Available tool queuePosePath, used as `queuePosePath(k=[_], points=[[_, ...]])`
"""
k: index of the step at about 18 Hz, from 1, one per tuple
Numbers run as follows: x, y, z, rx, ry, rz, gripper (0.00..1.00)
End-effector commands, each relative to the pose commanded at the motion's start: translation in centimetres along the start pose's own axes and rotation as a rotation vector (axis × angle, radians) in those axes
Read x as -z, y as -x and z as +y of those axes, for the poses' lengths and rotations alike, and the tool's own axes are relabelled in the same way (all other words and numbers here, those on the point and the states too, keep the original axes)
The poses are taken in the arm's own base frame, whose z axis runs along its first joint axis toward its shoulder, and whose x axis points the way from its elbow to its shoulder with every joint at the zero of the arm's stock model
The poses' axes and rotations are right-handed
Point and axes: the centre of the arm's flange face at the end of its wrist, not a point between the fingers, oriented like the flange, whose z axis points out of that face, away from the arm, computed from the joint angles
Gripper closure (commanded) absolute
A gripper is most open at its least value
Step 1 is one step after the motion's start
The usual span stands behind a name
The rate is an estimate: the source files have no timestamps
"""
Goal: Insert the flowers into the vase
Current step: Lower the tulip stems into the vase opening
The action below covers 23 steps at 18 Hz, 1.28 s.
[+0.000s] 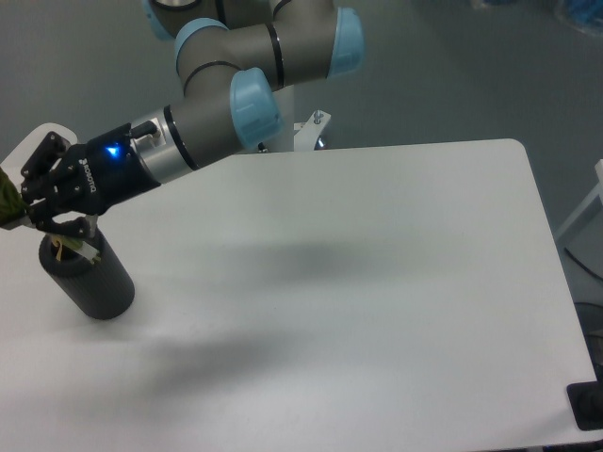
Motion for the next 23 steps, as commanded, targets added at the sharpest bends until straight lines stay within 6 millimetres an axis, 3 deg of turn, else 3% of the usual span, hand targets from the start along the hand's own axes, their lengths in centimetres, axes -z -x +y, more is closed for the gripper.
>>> queuePosePath(k=[11, 23], points=[[-1.8, -1.1, 3.8, -0.039, -0.023, 0.027, 0.96], [-3.4, -1.8, 12.9, -0.173, -0.009, 0.059, 0.75]])
